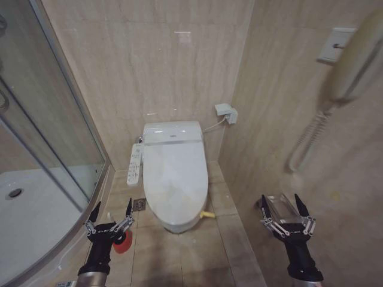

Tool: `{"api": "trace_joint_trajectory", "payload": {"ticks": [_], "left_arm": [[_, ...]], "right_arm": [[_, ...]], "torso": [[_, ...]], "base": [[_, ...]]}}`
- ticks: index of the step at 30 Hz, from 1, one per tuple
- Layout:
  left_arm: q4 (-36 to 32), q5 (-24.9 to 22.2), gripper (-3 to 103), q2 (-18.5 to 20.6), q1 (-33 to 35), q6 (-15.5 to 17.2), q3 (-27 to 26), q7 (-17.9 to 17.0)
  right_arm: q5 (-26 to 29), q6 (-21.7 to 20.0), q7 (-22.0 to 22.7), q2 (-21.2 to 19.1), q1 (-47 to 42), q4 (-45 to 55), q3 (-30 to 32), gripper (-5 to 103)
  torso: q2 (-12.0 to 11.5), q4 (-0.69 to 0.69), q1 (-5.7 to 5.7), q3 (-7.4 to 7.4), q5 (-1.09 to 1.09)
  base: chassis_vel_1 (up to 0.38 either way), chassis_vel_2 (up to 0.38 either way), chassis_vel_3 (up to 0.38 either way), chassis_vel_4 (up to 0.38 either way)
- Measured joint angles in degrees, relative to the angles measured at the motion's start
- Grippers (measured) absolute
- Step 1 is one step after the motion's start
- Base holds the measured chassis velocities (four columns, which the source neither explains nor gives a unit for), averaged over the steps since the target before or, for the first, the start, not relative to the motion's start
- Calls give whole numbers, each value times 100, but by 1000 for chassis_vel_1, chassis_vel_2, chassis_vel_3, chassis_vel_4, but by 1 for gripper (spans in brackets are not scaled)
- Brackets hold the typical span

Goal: Open the toilet lid, clean the toilet bowl with a toilet brush, close the toilet lid, and flush.

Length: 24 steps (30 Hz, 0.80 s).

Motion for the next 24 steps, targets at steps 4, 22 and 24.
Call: {"api": "trace_joint_trajectory", "payload": {"ticks": [4, 22, 24], "left_arm": [[53, 0, 100, 2, -6, -17, 1, 0], [83, 36, 100, -42, 2, -67, 8, 1], [114, 57, 100, -51, -1, -78, 27, 1]], "right_arm": [[-53, 11, 91, -2, -2, 50, -36, 100], [-14, 104, 100, 18, -12, 32, -108, 100], [-238, 127, 196, -30, -23, -85, -134, 100]], "torso": [[0, 2, -1, 0, 1], [3, 0, -7, -3, 1], [2, 0, -7, -3, 1]], "base": [[-81, 68, 31, -70], [17, -21, -16, 12], [0, 0, 0, 0]]}}
